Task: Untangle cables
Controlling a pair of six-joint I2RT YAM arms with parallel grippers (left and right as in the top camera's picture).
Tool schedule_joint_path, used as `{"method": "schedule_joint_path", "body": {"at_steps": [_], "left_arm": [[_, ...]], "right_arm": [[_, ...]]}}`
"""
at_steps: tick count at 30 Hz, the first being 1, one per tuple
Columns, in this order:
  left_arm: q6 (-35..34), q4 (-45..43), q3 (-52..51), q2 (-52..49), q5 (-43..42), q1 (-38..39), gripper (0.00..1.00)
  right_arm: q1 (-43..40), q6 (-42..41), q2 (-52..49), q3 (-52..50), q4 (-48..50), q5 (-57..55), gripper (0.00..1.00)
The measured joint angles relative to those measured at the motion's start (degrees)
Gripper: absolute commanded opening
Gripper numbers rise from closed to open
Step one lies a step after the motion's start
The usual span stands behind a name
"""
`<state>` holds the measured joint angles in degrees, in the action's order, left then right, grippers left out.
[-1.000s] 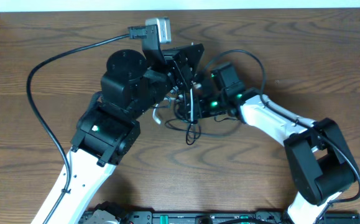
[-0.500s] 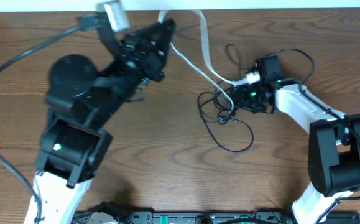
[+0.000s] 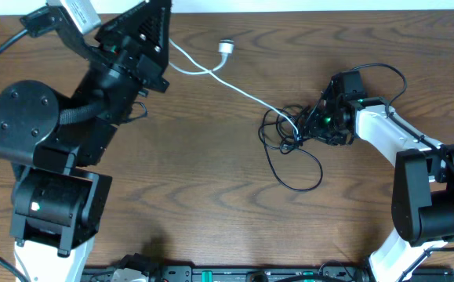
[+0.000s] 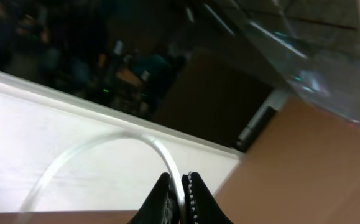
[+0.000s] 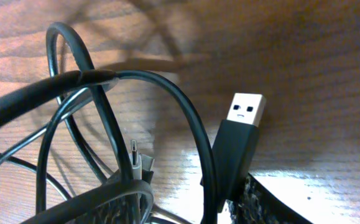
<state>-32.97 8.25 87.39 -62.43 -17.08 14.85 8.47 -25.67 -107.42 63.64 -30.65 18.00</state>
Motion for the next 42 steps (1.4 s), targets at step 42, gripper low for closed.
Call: {"method": "schedule_joint_path", "body": {"at_steps": [42], "left_arm": [[15.43, 34.34, 3.87, -9.53, 1.95, -9.46, 0.07]], "right_arm": [[-2.99, 18.51, 19.21, 7.56, -27.12, -2.23, 0.76]]}}
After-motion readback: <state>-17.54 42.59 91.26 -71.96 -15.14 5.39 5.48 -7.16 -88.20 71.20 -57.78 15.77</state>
